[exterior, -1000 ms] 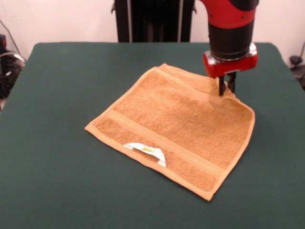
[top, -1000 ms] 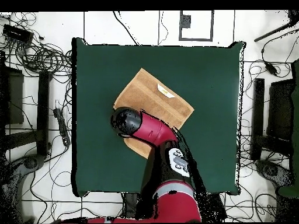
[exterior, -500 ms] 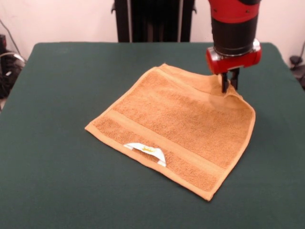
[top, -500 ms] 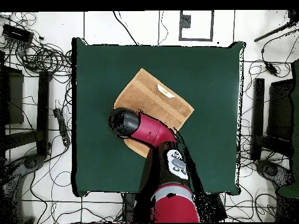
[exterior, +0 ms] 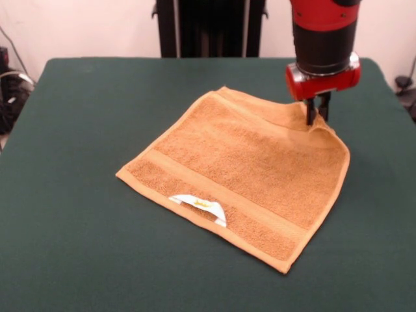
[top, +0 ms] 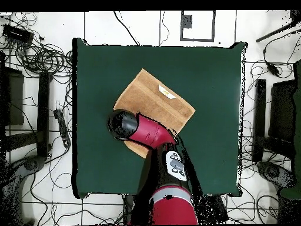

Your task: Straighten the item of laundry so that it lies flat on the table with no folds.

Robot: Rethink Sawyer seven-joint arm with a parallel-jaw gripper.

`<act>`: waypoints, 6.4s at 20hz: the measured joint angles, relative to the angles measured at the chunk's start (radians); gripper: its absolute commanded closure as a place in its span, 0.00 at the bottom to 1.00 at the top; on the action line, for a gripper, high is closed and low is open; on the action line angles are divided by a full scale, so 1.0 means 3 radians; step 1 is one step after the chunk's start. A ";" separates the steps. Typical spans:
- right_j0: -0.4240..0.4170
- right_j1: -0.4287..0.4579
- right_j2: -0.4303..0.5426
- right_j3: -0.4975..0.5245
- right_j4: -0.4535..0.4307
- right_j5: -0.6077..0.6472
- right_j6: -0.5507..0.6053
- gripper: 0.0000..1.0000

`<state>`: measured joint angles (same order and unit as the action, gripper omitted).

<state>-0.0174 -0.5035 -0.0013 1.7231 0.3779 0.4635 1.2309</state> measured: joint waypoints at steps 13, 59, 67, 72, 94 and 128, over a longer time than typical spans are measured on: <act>0.0036 0.0000 -0.0002 0.0018 0.0087 0.0000 0.0001 1.00; 0.0441 -0.0048 -0.0641 -0.0028 -0.0005 0.0118 0.0423 0.00; 0.0112 -0.0109 -0.0635 -0.0027 -0.0248 0.0118 0.0423 0.00; -0.0098 -0.0146 -0.0626 -0.0027 -0.0389 0.0118 0.0423 0.00; -0.0602 -0.0228 -0.0083 0.0153 -0.0715 -0.0285 0.0423 0.00; -0.0772 -0.0233 0.0071 0.0306 -0.1180 -0.0471 0.0423 0.00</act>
<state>-0.2490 -0.5734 0.0199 1.8148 0.0238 0.3221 1.3577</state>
